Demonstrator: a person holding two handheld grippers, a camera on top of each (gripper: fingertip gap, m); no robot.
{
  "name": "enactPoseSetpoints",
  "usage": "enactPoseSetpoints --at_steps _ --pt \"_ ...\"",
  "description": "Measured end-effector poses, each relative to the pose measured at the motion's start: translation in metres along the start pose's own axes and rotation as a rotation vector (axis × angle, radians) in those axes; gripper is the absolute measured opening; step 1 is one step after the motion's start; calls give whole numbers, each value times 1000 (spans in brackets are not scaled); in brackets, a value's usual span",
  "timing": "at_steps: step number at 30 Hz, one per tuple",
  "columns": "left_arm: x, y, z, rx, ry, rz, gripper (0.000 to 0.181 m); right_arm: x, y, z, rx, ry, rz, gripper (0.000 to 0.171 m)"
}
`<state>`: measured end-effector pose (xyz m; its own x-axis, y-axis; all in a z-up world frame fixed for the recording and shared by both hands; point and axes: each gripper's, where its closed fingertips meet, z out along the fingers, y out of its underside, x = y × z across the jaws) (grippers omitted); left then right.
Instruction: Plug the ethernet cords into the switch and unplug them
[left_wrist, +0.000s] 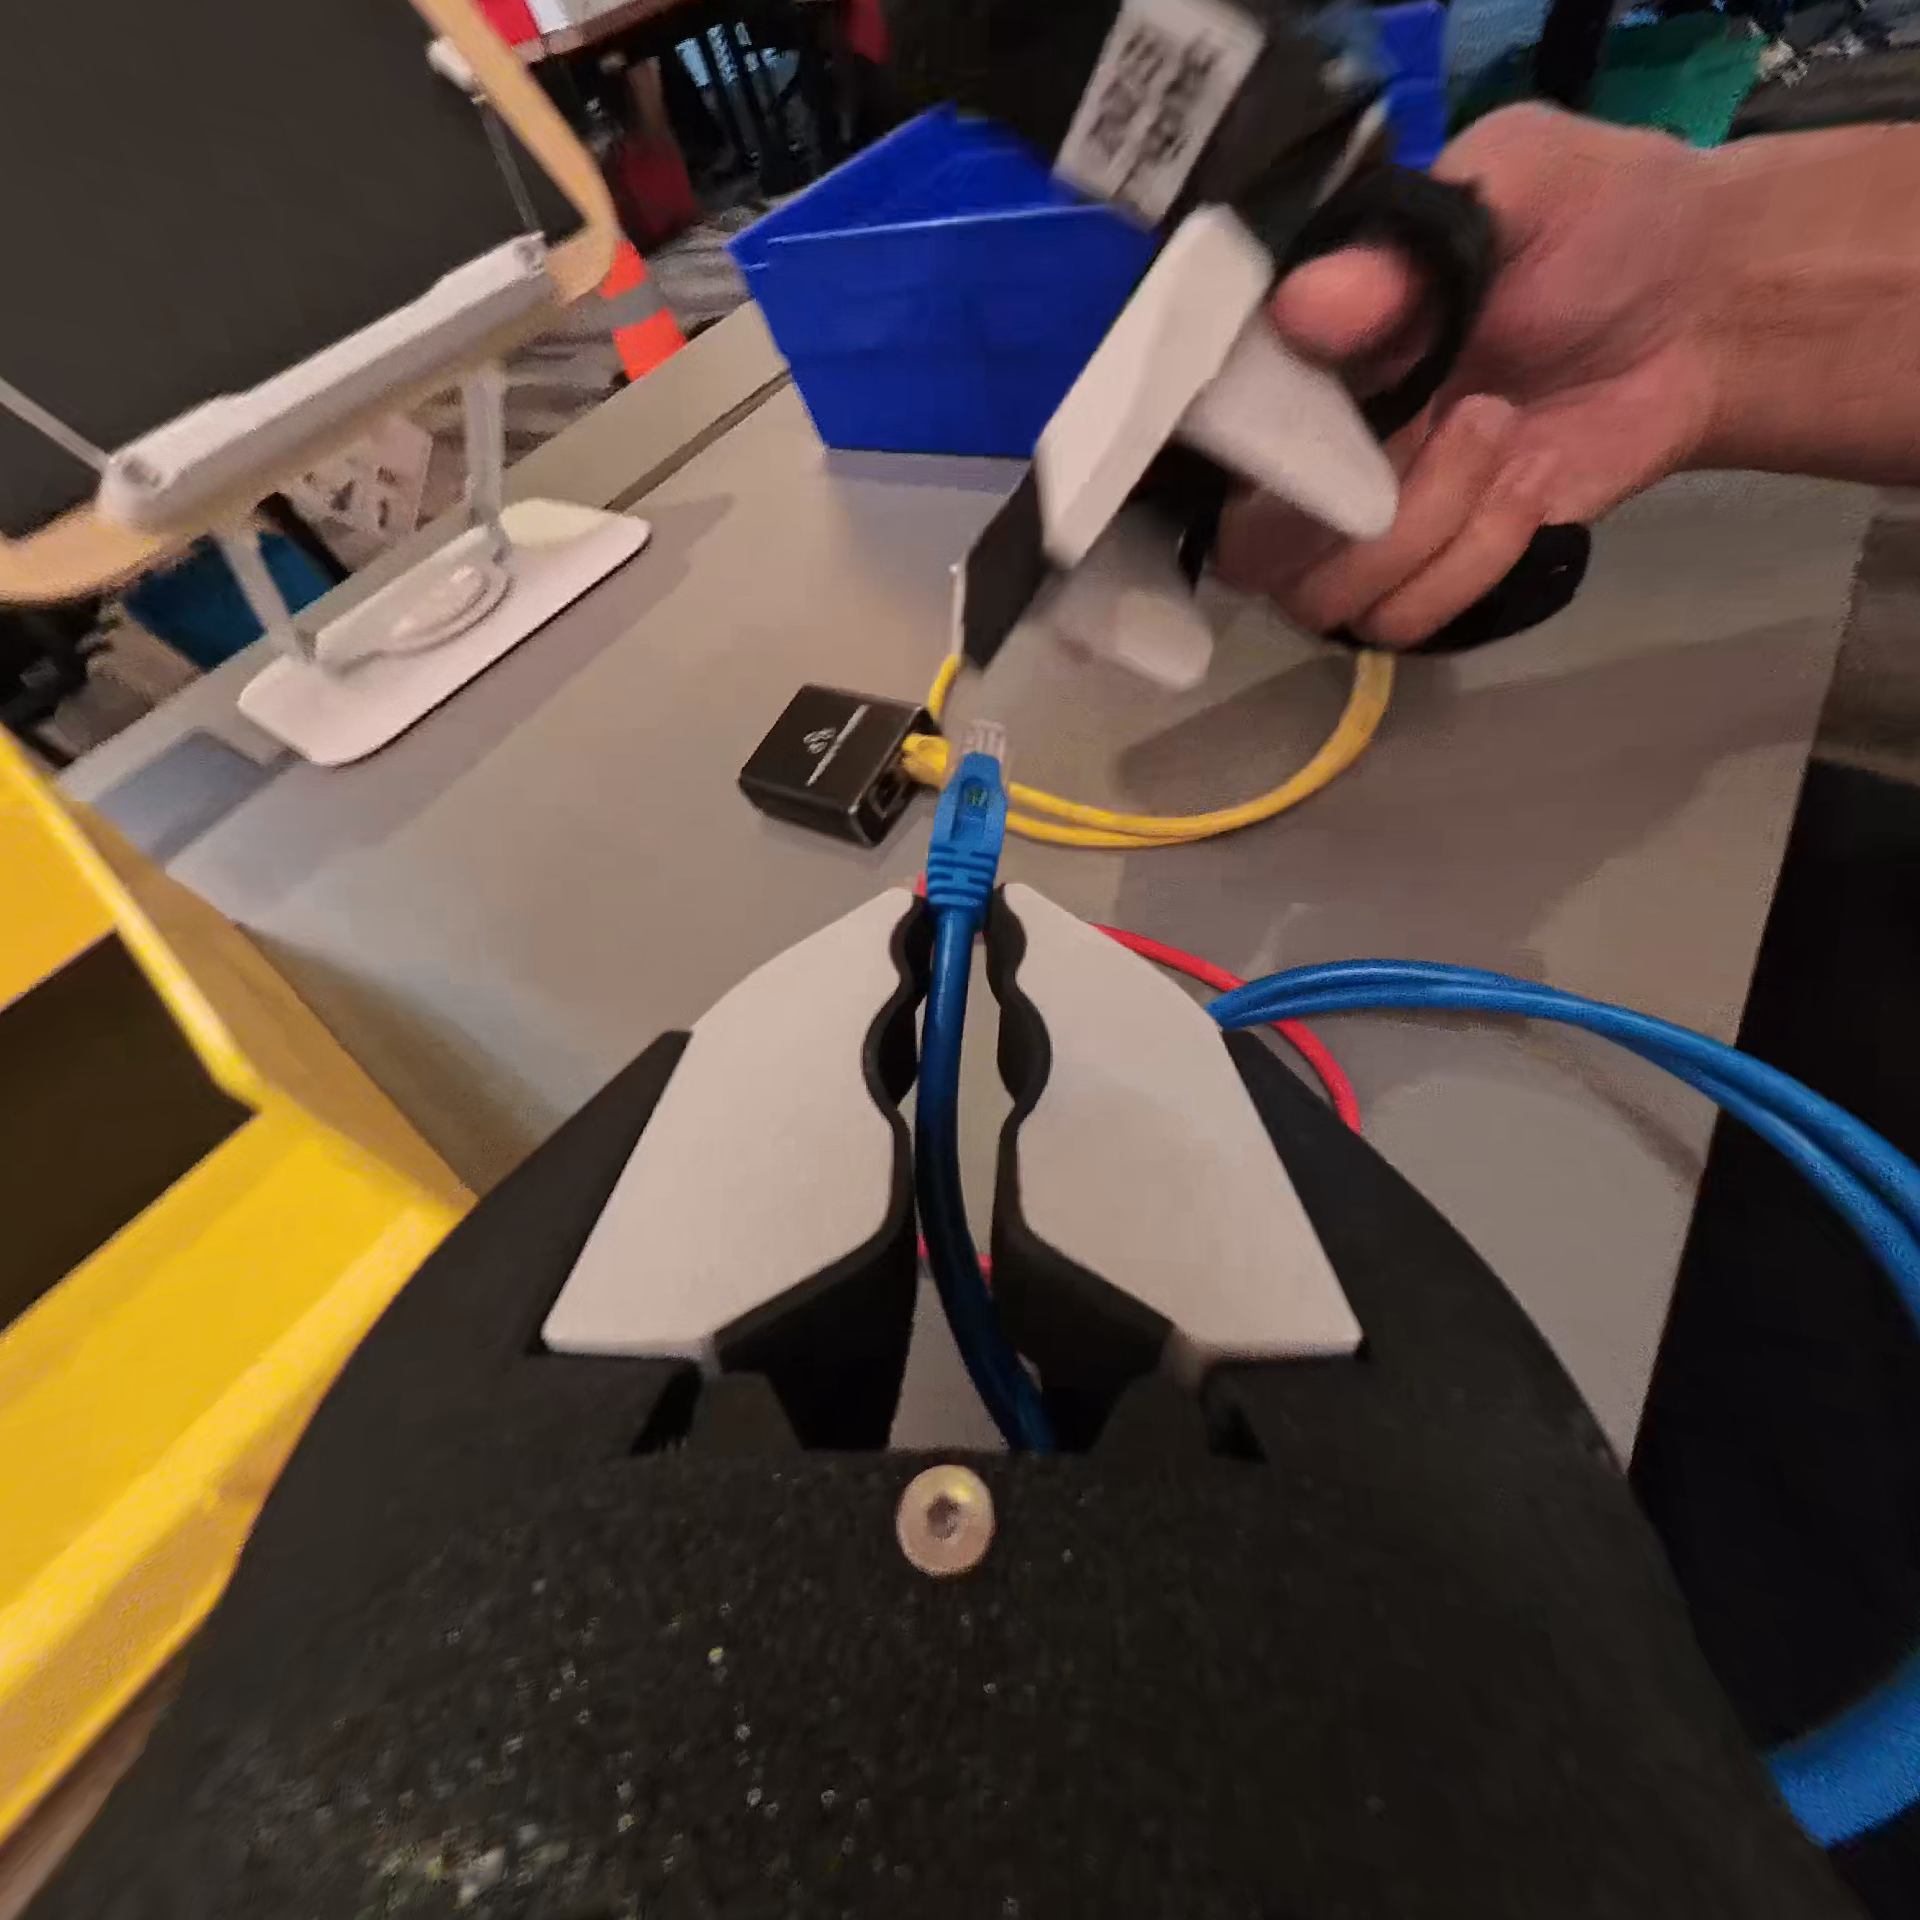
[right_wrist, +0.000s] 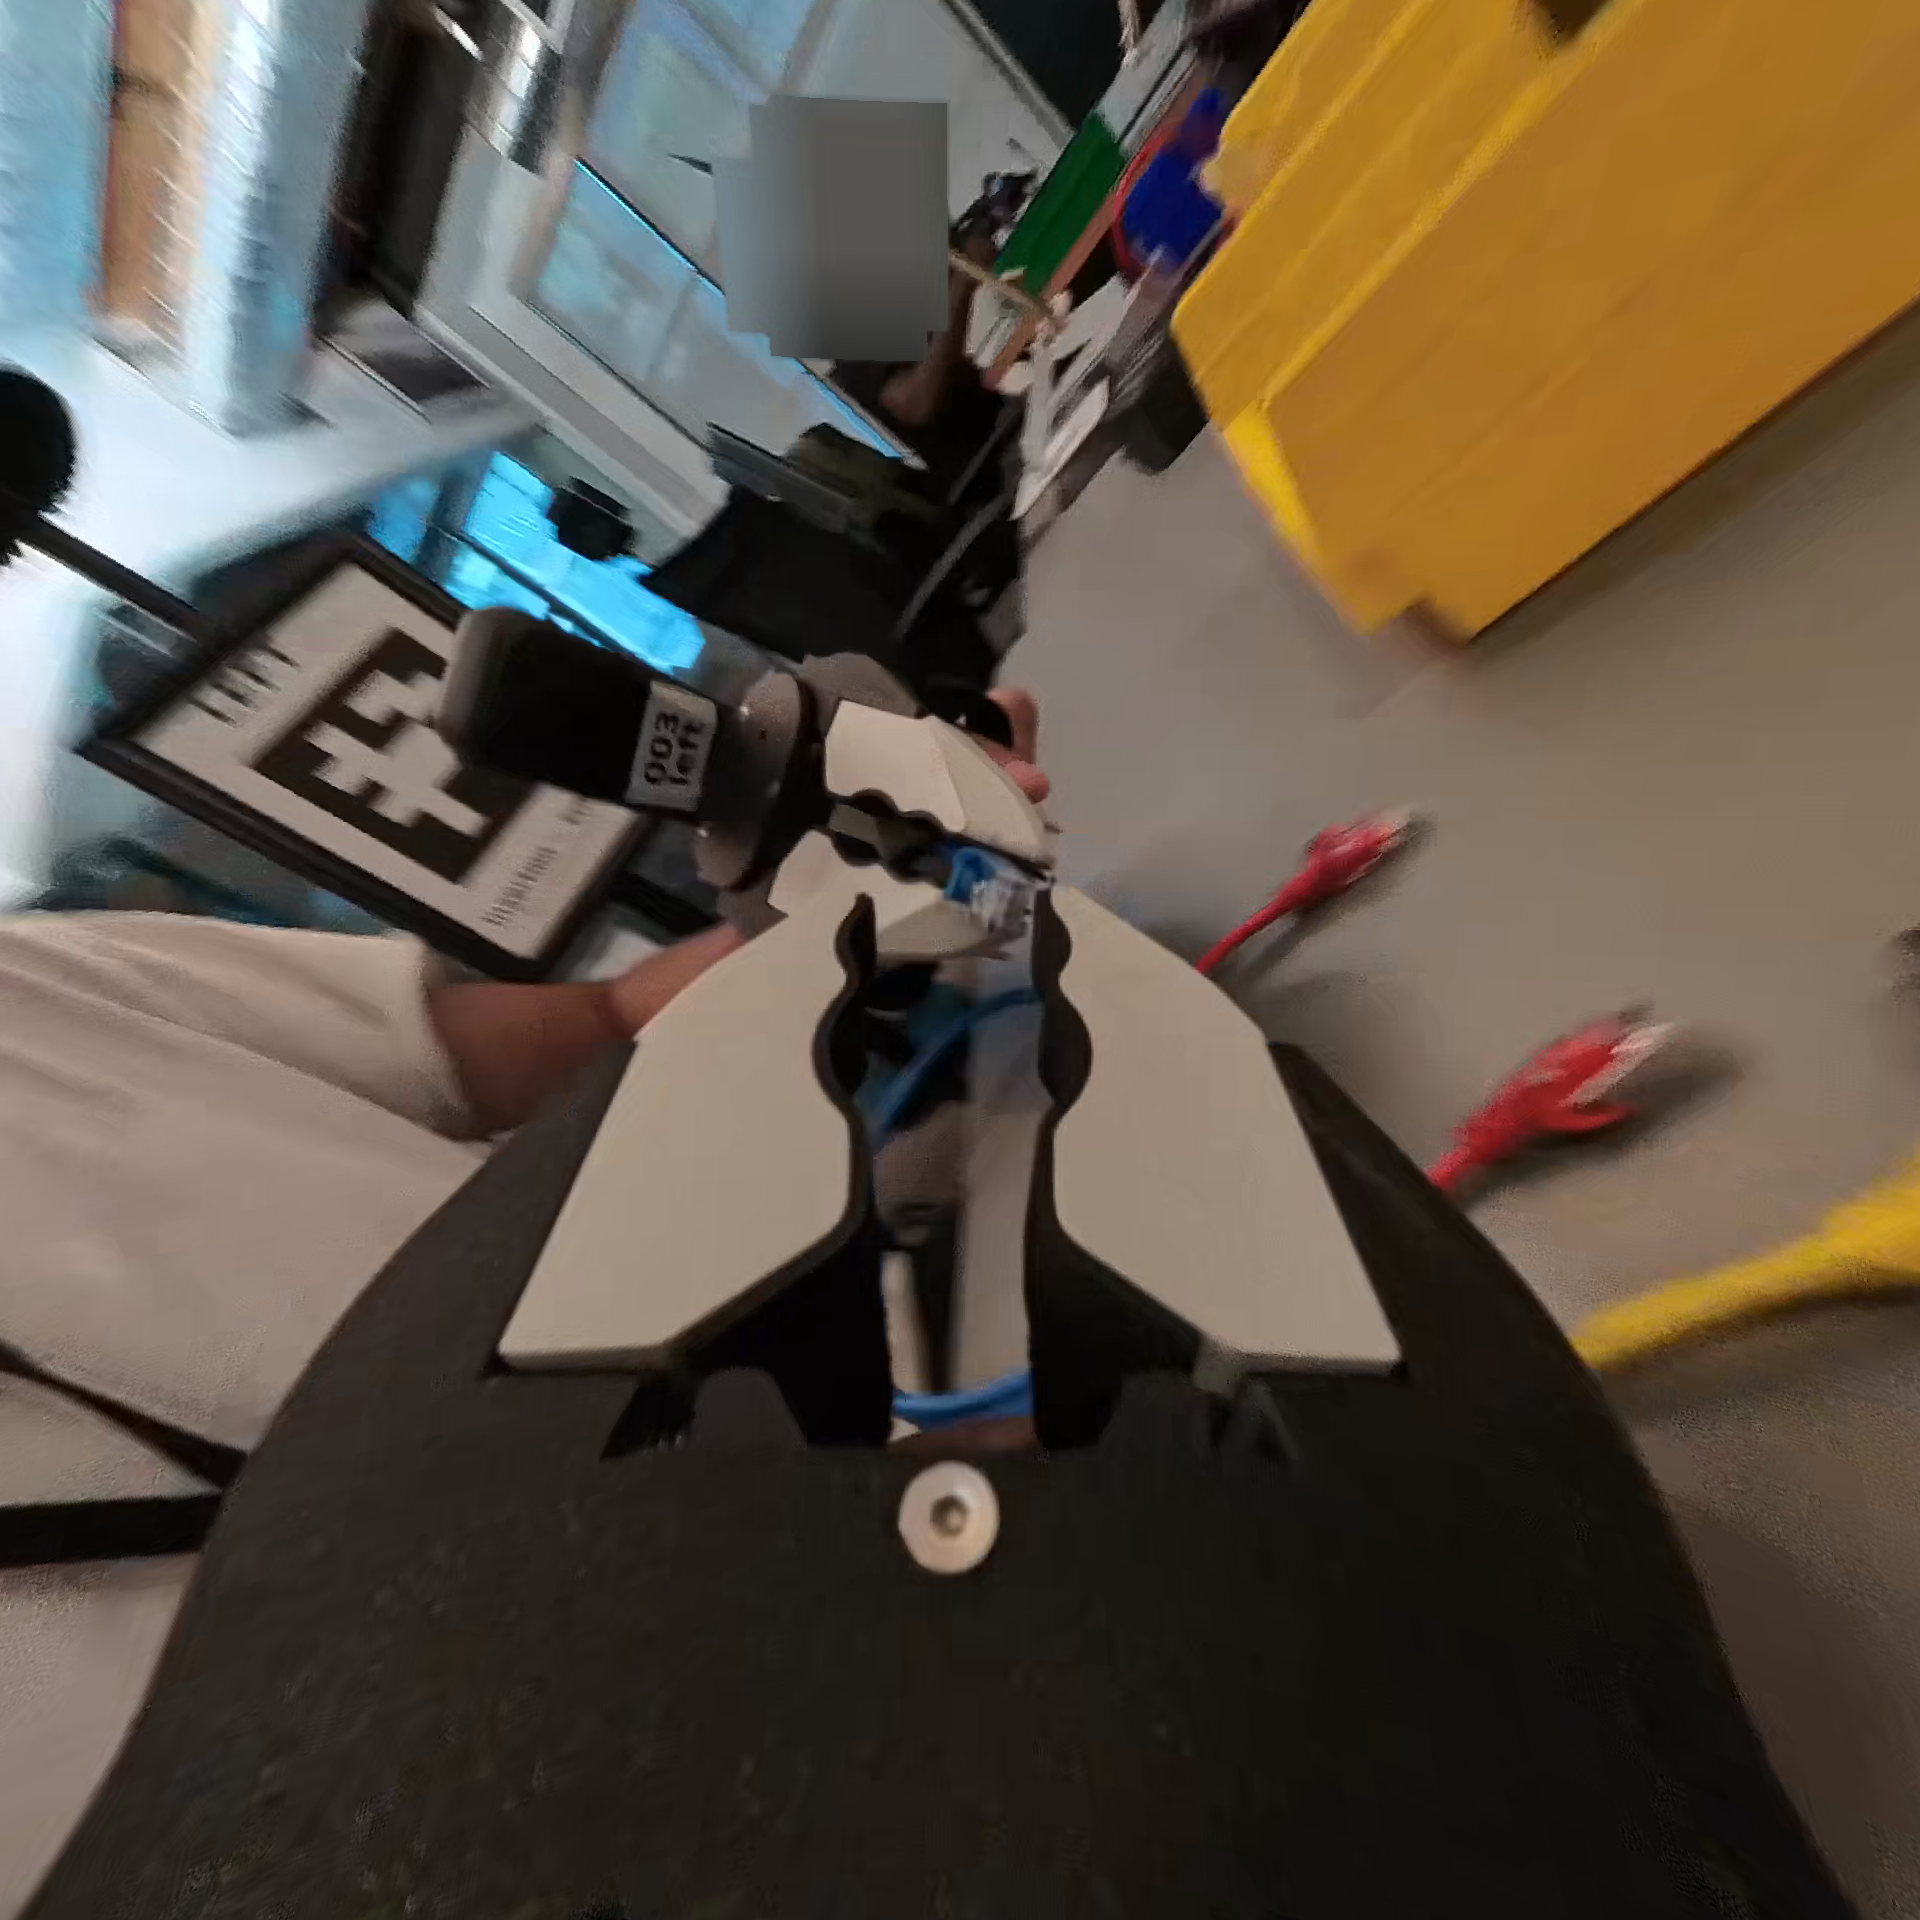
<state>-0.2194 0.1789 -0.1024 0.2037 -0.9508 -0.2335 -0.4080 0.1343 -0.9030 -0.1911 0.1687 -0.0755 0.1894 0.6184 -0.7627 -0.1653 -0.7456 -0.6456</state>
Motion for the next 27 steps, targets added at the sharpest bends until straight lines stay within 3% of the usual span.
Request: enactPoseSetpoints --at_steps 5,7,12,20,24,27 --pt "-27 19 -7 -25 -62 -185 10 57 -50 -73 -95 589 -639 39" --pt "-31 25 -6 -34 -56 -237 10 88 -56 -89 -181 698 -728 46" --pt "-29 28 -6 -44 -45 -244 10 139 -26 -89 -442 631 -666 58" --pt "-18 32 -1 -62 5 -213 10 167 -19 -74 -626 626 -692 71" --pt "-18 33 2 -65 15 -218 10 170 -15 -62 -624 582 -748 57" --pt "-23 38 8 -98 -8 -234 10 168 -16 -57 -619 569 -732 15"
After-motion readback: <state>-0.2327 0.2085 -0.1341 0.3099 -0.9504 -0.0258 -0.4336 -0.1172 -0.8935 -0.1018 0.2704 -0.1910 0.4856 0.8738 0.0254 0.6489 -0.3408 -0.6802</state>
